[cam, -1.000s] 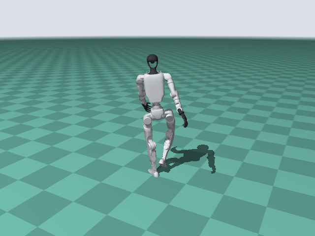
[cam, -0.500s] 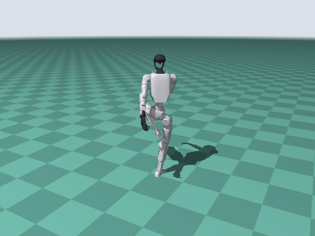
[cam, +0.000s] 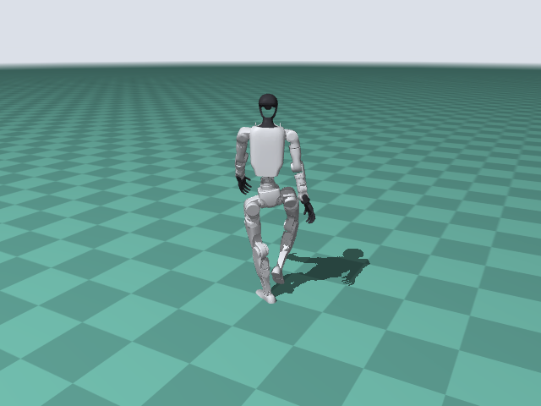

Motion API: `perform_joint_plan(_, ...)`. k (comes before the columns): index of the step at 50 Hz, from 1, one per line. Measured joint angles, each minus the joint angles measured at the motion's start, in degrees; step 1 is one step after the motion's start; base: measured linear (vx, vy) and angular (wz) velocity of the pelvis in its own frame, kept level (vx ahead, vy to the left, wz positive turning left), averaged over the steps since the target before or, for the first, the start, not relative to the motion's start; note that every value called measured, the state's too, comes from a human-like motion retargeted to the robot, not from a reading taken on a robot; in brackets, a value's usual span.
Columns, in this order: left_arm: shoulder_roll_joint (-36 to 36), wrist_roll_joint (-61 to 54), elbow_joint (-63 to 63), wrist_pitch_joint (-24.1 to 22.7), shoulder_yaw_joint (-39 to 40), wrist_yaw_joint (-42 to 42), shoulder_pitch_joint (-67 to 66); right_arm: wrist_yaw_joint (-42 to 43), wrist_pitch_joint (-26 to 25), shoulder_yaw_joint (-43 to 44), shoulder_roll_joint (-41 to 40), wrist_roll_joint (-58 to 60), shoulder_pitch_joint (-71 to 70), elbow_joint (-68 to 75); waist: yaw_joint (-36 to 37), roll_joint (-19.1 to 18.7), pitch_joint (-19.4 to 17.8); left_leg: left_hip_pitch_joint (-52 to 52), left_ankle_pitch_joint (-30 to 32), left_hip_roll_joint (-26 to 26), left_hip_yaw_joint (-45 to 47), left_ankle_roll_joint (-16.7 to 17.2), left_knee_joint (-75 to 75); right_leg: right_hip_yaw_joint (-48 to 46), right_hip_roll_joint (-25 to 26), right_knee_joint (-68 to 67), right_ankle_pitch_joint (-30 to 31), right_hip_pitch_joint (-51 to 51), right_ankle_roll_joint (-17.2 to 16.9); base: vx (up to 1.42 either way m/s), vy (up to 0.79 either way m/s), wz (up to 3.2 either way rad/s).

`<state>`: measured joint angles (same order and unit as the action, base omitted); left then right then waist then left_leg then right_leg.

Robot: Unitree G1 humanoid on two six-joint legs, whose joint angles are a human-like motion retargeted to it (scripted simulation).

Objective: Upper body actions

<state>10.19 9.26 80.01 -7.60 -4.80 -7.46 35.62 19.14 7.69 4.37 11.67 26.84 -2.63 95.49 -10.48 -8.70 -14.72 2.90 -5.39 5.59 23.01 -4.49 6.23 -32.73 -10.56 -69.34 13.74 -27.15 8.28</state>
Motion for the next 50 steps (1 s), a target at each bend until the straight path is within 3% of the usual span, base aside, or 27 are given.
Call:
perform_joint_plan(2,0.61,-0.14,-6.05,0.82,3.08,1.06,7.69,-2.39,-2.37,4.13,2.04,-8.15,4.96,1.92,-5.27,-0.21,-3.92,-1.63,0.01,-0.25,-3.70,-1.26,1.61,-2.44,-10.18,-15.52,-5.25,-9.71,3.31,-0.18,0.37,1.42)
perform_joint_plan(3,0.75,0.08,-8.62,0.58,5.94,2.61,9.91,-5.09,-4.32,3.73,2.81,-11.95,7.82,1.92,-8.46,-0.78,-5.07,-3.18,0.11,0.79,-5.40,-1.59,2.59,-2.87,-11.62,-19.03,-6.56,-14.41,4.11,-0.07,0.18,1.36)
perform_joint_plan(5,0.24,-1.00,-13.22,-1.41,9.97,5.46,12.47,-8.97,-7.72,2.68,4.56,-16.56,14.03,1.92,-12.96,-2.62,-6.45,-6.17,-0.03,3.97,-8.39,-1.71,4.89,-4.27,-11.41,-21.60,-8.75,-22.06,5.37,0.02,-0.02,0.84)
perform_joint_plan(8,-3.31,-5.69,-18.93,-4.04,8.01,6.87,12.39,-6.76,-10.36,5.75,6.03,-18.91,24.48,1.92,-11.38,-5.86,-4.46,-7.14,-0.42,7.12,-8.61,-1.82,6.03,-6.51,-9.03,-18.36,-12.35,-25.07,6.32,0.24,-0.16,0.13)
perform_joint_plan(10,-4.91,-6.26,-21.53,-4.95,6.15,7.02,11.40,-3.16,-11.48,7.68,5.43,-20.01,28.71,1.92,-8.12,-4.26,-2.55,-6.14,-0.59,5.78,-7.31,-2.08,5.38,-7.38,-7.66,-14.27,-13.72,-21.42,6.45,0.12,-0.18,-0.46)
perform_joint_plan(14,-5.24,-5.01,-21.98,-5.37,3.08,6.22,6.29,-1.11,-11.03,9.00,3.57,-20.53,31.74,1.92,-5.31,-0.10,2.86,-5.23,-0.54,1.66,-6.25,-1.62,2.83,-7.93,-1.60,1.18,-8.15,-6.48,1.40,0.05,-0.17,-0.26)
perform_joint_plan(17,-3.93,-3.33,-19.40,-4.98,1.95,4.93,-1.24,-4.43,-10.27,8.02,2.14,-19.76,29.79,1.92,-2.55,2.61,7.46,-4.13,-1.68,-1.70,-2.78,-1.49,1.07,-6.62,3.61,18.98,-4.60,7.36,-0.92,0.11,-0.07,-0.97)
perform_joint_plan(20,-2.77,1.40,-13.71,-5.90,1.46,2.47,-12.72,-11.39,-11.28,5.32,0.63,-18.86,24.38,1.92,3.58,6.32,10.84,-1.33,-3.93,-5.08,2.56,-0.73,1.56,1.18,10.61,43.68,0.28,23.31,-3.13,0.18,-0.03,-1.16)
perform_joint_plan(22,-2.13,9.37,-4.50,-4.90,1.93,4.20,-18.32,-13.34,-10.88,3.01,-0.35,-17.58,19.64,1.92,4.85,7.40,13.08,-2.74,-6.08,-6.10,2.80,0.36,6.98,1.15,12.19,56.95,-14.55,32.57,-6.50,0.18,0.03,-0.06)
perform_joint_plan(23,-1.59,13.27,1.04,-2.64,2.61,5.57,-20.67,-14.08,-10.30,1.10,-0.69,-16.50,16.90,1.92,5.41,7.29,14.15,-3.96,-6.03,-5.28,2.92,1.42,10.82,-7.84,10.91,61.29,-20.97,36.61,-5.68,0.16,0.05,-0.31)
perform_joint_plan(25,-0.81,19.37,12.02,3.72,7.58,6.06,-24.30,-15.73,-9.26,-4.40,-1.63,-14.68,9.81,1.92,7.44,8.89,16.12,-8.67,0.74,-2.05,6.20,3.53,25.20,-6.38,10.06,66.21,-21.45,36.01,-1.77,-0.02,-0.02,-0.96)
perform_joint_plan(26,-0.34,19.84,14.76,6.94,11.55,3.77,-25.95,-17.29,-8.82,-6.65,-2.28,-14.03,3.92,1.92,9.26,8.08,16.22,-16.08,5.92,4.89,6.45,2.10,38.18,-1.39,10.29,66.00,-20.84,33.73,-2.24,-0.32,-0.17,-1.52)
perform_joint_plan(28,0.30,16.29,17.23,9.72,16.96,-1.49,-30.81,-20.48,-6.93,-8.12,-3.45,-12.21,-7.15,-0.44,13.82,6.94,12.77,-27.39,15.45,14.85,5.61,-4.36,56.95,5.11,10.87,65.28,-19.16,31.68,-2.30,-0.49,-0.23,-1.77)
perform_joint_plan(30,1.57,7.44,17.40,8.61,18.48,-6.03,-35.79,-22.85,-5.13,-8.18,-5.59,-12.09,-16.94,-6.78,19.09,7.48,6.62,-34.61,10.97,21.91,4.20,-5.62,71.17,7.62,9.68,64.52,-17.65,32.33,-2.17,-0.52,-0.29,-1.77)
perform_joint_plan(32,2.41,2.89,17.40,8.33,21.52,-5.88,-38.71,-25.14,-3.78,-7.04,-7.48,-12.21,-26.30,-13.85,22.32,6.88,1.04,-43.60,6.77,30.76,1.06,-6.86,83.78,8.63,11.81,64.80,-17.32,33.74,-0.58,-0.46,-0.35,-1.29)
perform_joint_plan(34,1.95,2.60,17.40,7.38,23.99,-3.18,-42.71,-27.68,-1.98,-5.17,-8.27,-12.51,-33.47,-19.92,26.97,9.82,-2.96,-49.31,2.53,30.48,2.95,-8.64,90.11,12.20,7.66,63.58,-16.92,33.72,-1.06,-0.22,-0.14,-1.33)
perform_joint_plan(37,2.05,4.92,17.40,7.02,23.29,-1.04,-49.82,-32.87,-0.39,-3.20,-7.11,-15.24,-40.51,-28.22,33.71,11.64,-5.60,-58.50,-0.43,28.51,5.30,-9.71,94.26,14.13,4.10,62.97,-16.25,33.81,-1.23,0.12,-0.01,-0.73)
perform_joint_plan(40,2.45,5.82,17.40,11.24,22.56,-3.46,-56.98,-35.81,-0.19,-3.96,-6.51,-17.33,-42.33,-36.62,36.08,15.32,-5.55,-62.34,-1.84,25.14,10.85,-9.26,93.39,15.11,-1.22,61.53,-16.63,32.87,-2.21,0.28,0.08,0.13)
perform_joint_plan(43,0.37,3.70,17.40,15.41,26.32,-7.01,-59.46,-36.71,0.67,-7.06,-7.14,-16.77,-43.68,-43.92,35.13,16.68,-5.56,-61.99,-0.62,22.45,10.84,-4.38,91.47,15.48,-3.06,61.02,-17.18,32.84,-2.39,0.09,0.08,0.10)
perform_joint_plan(48,-1.57,-1.19,17.39,14.18,28.83,-10.78,-57.64,-32.99,3.61,-10.96,-8.01,-13.35,-40.86,-49.81,31.53,15.35,-0.04,-51.22,1.07,25.33,7.96,-3.18,89.47,14.03,0.51,62.49,-18.06,33.03,-1.62,0.12,0.07,0.59)
perform_joint_plan(50,-1.30,-1.79,17.40,12.05,27.98,-10.54,-54.14,-29.01,7.22,-11.85,-8.28,-10.76,-36.62,-50.99,29.28,12.60,2.80,-45.23,3.13,24.96,4.37,-1.95,84.28,10.90,4.45,63.36,-18.78,34.01,-1.06,0.20,0.06,1.06)
